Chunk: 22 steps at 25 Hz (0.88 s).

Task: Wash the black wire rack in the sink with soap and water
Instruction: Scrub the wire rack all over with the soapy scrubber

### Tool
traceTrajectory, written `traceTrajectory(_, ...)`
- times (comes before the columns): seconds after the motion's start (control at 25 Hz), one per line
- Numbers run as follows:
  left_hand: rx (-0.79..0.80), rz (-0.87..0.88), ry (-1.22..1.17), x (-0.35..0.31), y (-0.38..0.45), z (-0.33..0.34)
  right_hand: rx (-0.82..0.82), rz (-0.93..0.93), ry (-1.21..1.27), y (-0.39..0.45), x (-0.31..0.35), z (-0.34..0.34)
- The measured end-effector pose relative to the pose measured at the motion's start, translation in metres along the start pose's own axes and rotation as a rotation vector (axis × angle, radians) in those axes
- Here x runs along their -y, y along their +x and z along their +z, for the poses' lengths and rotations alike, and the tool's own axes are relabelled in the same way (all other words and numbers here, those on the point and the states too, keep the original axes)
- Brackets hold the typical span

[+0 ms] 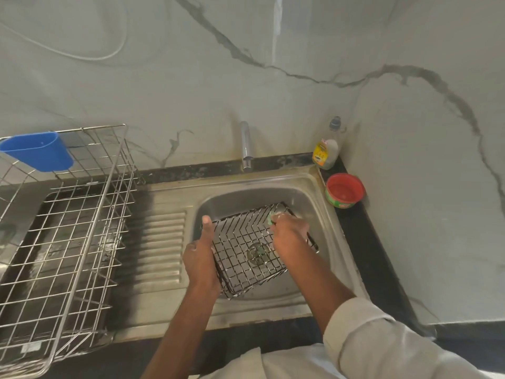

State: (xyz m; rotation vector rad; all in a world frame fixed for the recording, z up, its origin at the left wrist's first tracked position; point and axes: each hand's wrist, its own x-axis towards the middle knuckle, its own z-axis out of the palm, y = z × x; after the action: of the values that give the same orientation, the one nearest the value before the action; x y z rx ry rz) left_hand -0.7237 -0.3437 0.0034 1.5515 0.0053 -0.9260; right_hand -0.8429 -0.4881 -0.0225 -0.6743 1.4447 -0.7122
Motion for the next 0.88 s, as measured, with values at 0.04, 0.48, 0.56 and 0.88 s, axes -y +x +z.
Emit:
traceTrajectory(0.04, 0.044, -0.027, -0.045, -0.001, -0.001, -0.001, 0.012, -0.006, -0.027, -0.005, -0.001, 0.003)
traceTrajectory(0.48, 0.117, 0.056, -0.039, -0.011, 0.000, -0.009, 0.195, -0.469, -0.614, -0.072, -0.008, 0.048)
traceTrajectory(0.56, 0.145, 0.091, -0.034, -0.006, 0.002, -0.012, 0.250, -0.460, -0.609, -0.080, -0.013, 0.050)
traceTrajectory(0.88, 0.236, 0.057, -0.146, -0.003, -0.008, -0.021, 0.420, -0.412, -0.637, -0.100, -0.021, 0.048)
